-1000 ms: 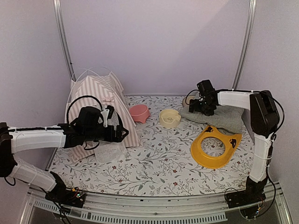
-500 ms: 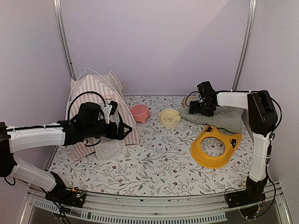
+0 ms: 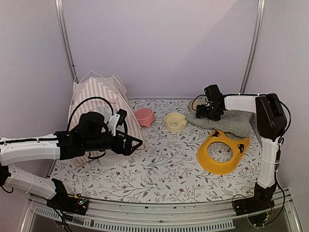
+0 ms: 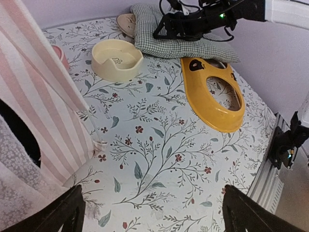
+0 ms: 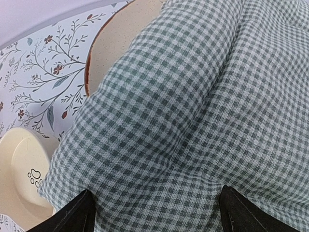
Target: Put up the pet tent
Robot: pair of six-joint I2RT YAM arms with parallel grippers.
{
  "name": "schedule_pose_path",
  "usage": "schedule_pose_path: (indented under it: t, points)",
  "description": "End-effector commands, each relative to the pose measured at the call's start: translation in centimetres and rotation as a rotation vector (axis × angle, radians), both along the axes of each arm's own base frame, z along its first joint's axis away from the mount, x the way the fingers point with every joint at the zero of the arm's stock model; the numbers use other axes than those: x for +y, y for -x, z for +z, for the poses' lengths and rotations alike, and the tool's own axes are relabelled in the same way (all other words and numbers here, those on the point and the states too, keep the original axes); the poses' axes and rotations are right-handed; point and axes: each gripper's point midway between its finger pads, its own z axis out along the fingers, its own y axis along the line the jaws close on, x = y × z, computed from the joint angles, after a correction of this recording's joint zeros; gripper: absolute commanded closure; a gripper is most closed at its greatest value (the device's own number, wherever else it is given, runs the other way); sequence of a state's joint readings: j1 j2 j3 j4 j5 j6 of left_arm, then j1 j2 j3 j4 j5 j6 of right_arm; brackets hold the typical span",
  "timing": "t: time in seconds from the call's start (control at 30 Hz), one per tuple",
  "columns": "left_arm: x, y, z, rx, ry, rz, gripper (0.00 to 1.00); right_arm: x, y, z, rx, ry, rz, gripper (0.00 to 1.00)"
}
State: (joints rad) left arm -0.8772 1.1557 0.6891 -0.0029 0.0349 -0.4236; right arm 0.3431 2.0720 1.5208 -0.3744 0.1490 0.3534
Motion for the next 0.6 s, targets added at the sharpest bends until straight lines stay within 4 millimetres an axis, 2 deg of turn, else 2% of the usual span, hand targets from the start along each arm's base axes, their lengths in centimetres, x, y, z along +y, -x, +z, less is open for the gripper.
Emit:
schedule_pose_path:
  t: [0.0, 0.23, 0.33, 0.47, 0.57]
  points:
    - [-0.1, -0.2, 2.5, -0.038, 0.023, 0.013, 0.0, -0.6, 0.4, -2.0, 0.043, 0.007, 0.001, 0.11]
    - [-1.3, -0.6, 5.2, -0.061, 0.066, -0.04, 0.01, 0.1, 0.8, -2.7, 0.07, -0.027, 0.021, 0.16]
    - [-0.6, -2.1, 6.5, -0.057, 0.06, 0.029, 0.0, 1.2, 1.0, -3.3, 0.088, -0.071, 0.05, 0.19]
    - [-0.4, -3.3, 9.7, -0.128, -0.007, 0.048, 0.0, 1.9, 1.5, -5.4, 0.135, -0.082, 0.066, 0.22]
    - [-0.4, -3.7, 10.9, -0.167, -0.024, 0.045, 0.01, 2.0, 2.0, -6.9, 0.169, -0.085, 0.066, 0.29]
